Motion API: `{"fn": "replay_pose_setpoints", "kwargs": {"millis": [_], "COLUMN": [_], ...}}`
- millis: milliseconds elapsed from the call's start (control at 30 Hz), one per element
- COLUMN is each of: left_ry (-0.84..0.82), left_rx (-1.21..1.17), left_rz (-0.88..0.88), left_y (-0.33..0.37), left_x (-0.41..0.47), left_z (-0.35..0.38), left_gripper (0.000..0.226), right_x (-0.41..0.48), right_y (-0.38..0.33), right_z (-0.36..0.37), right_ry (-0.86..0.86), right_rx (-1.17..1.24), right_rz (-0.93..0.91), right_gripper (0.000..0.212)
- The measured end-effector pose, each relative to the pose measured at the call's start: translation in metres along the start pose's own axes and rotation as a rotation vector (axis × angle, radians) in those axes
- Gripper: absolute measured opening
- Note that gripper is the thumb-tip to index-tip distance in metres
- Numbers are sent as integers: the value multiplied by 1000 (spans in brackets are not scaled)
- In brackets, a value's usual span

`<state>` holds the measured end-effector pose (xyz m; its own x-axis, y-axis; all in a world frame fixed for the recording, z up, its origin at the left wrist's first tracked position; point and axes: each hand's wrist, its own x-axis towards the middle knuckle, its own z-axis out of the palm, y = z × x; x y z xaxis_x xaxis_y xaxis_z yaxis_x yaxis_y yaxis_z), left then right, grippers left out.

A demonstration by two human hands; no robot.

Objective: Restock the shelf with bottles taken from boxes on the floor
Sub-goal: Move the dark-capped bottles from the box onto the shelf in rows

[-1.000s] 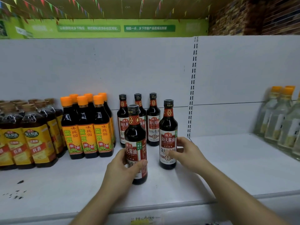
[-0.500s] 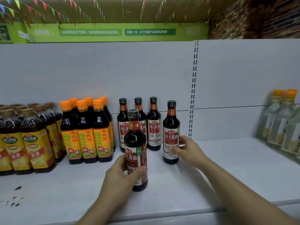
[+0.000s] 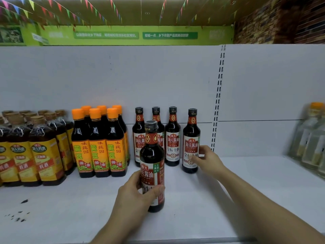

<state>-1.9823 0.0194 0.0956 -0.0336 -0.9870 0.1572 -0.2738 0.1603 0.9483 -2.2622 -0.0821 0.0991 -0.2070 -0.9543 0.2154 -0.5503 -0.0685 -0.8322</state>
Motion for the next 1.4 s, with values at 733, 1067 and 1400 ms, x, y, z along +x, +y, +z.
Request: {"fn": "replay_pose_setpoints", "kwargs": {"millis": [733, 1067, 1400], "left_ry": [-17, 0, 17], "left_rx": [-31, -29, -32], "left_rz": [17, 21, 38], "left_y": [-4, -7, -14], "left_x": [3, 4, 3], "left_z": [-2, -1, 1], "left_gripper": [45, 46, 48], "right_x": [32, 36, 35], "right_y": [5, 4, 1], "right_z": [10, 13, 13], "right_ry": [-10, -7, 39], "right_rx": [26, 37, 54], "right_rz": [2, 13, 66], "right_gripper": [58, 55, 65]}}
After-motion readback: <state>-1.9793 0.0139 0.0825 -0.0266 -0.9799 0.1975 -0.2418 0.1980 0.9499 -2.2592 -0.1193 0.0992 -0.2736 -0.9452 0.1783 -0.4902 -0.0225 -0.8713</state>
